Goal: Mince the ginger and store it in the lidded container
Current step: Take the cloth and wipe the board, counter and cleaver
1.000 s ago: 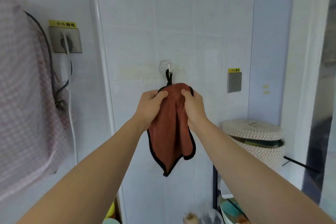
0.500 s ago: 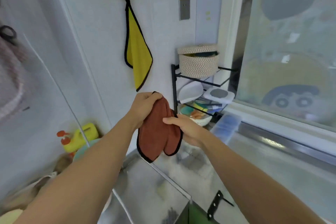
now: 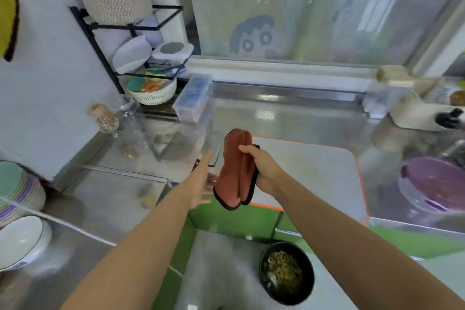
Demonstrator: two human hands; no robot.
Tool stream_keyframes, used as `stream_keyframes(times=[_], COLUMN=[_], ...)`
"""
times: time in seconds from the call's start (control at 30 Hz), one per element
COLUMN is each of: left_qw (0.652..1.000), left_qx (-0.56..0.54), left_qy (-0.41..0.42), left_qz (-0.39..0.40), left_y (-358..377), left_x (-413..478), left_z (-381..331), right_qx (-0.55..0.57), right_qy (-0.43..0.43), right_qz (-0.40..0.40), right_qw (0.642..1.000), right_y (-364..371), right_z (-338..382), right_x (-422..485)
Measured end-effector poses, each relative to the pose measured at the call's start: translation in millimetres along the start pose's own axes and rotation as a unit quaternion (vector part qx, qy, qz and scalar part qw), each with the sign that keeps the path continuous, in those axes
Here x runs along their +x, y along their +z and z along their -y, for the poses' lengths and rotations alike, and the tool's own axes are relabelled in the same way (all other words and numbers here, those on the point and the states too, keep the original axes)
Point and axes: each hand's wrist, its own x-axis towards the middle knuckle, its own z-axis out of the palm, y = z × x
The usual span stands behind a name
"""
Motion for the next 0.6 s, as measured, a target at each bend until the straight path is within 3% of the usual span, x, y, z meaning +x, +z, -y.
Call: stream_keyframes(times=[0.1, 0.23, 0.37, 0.5, 0.53, 0.6], left_qw=[0.994, 0.986, 0.951, 0.935, 0.947, 0.978], left_qx=[-0.066, -0.114, 0.117, 0.177, 0.163, 0.144], left_qy=[0.007, 0.12, 0.246, 0.236, 0.208, 0.121], left_qz=[0.084, -0.03, -0.148, -0.195, -0.184, -0.085], left_y=[64, 138, 171, 187, 190, 193], left_x=[3, -1, 1, -12, -16, -25], left_z=[15, 23, 43, 65, 68, 75], right_qx=[0.014, -0.058, -0.238, -0.246, -0.256, -0.27], right_qy=[-0.002, 0.007, 0.057, 0.018, 0.001, -0.028], right_qz=[-0.006, -0.019, -0.117, -0.233, -0.257, -0.298], right_qw=[1.0, 0.998, 0.963, 0.941, 0.932, 0.915], right_y=[-57, -140, -210, -256, -262, -269], right_z=[7, 11, 8, -4, -6, -12], right_x=[-31, -71, -109, -130, -136, -145])
